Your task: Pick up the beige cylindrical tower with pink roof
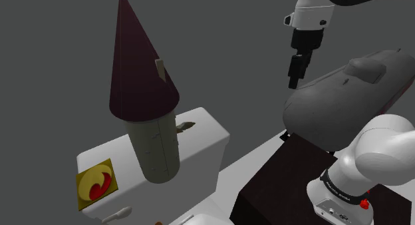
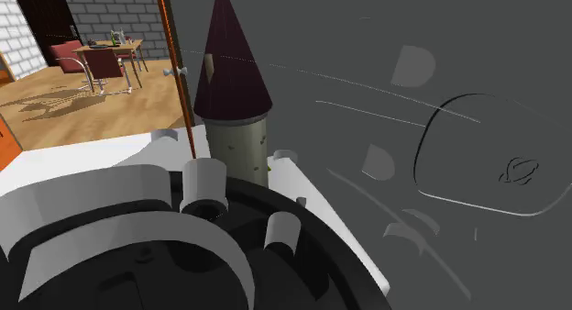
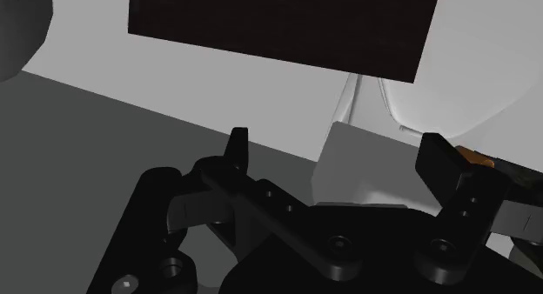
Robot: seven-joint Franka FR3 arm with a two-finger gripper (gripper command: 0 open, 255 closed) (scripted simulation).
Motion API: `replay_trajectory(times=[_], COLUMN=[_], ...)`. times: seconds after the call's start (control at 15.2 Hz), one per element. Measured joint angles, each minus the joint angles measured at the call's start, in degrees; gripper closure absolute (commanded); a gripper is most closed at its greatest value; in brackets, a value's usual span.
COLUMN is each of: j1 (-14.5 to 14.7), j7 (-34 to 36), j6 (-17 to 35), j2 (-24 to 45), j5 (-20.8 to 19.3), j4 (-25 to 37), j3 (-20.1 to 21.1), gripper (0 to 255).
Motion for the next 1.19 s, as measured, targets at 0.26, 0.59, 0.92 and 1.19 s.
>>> replay_trajectory(times=[0.26, 0.59, 0.92, 1.19], j1=[0.3, 0.5, -0.6, -2.8], j7=[3.8, 13.8, 23.9, 32.3], j6=[2.4, 8.9, 14.9, 19.3], j2=[-1.0, -1.4, -0.5, 0.9], j5=[1.3, 3.7, 3.7, 2.1], j4=[0.4, 2.5, 6.1, 9.7], j3=[2.9, 10.7, 19.1, 26.6], gripper=[0, 0, 0, 0])
